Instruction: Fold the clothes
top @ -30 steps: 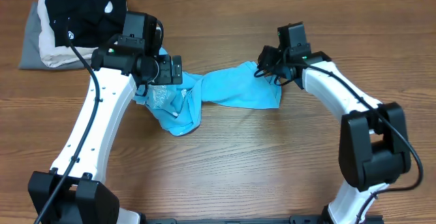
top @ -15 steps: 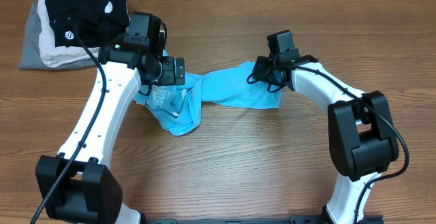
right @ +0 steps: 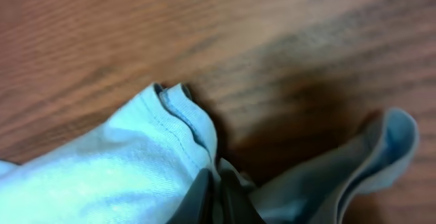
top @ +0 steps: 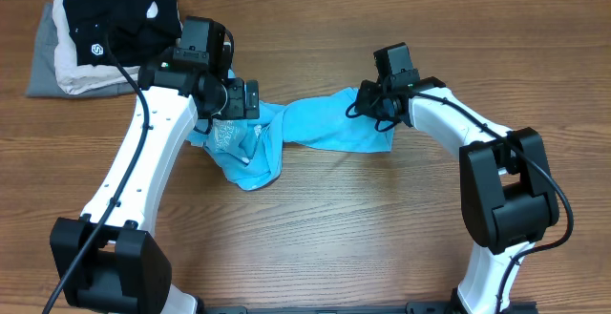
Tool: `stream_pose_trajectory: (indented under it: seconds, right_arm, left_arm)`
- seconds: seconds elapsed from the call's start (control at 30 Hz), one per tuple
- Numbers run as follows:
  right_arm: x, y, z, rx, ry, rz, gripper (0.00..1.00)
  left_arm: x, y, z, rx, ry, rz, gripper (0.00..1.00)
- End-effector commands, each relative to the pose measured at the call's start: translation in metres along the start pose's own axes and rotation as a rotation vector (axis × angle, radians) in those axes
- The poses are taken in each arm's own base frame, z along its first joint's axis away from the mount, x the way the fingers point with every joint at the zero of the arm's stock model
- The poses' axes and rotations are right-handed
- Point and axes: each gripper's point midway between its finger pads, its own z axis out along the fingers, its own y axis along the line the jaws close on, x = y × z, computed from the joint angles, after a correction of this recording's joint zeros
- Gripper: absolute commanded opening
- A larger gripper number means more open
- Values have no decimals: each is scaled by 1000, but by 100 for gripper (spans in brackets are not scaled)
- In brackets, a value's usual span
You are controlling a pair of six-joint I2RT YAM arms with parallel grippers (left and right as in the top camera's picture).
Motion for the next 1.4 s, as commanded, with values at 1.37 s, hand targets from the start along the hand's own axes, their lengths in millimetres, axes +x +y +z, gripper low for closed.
stream_pose_trajectory:
  seconds: [1.37]
  right_arm:
    - [-78, -162, -232, 435, -260, 525, 8]
  left_arm:
    - [110, -94, 97, 142, 519, 61, 100]
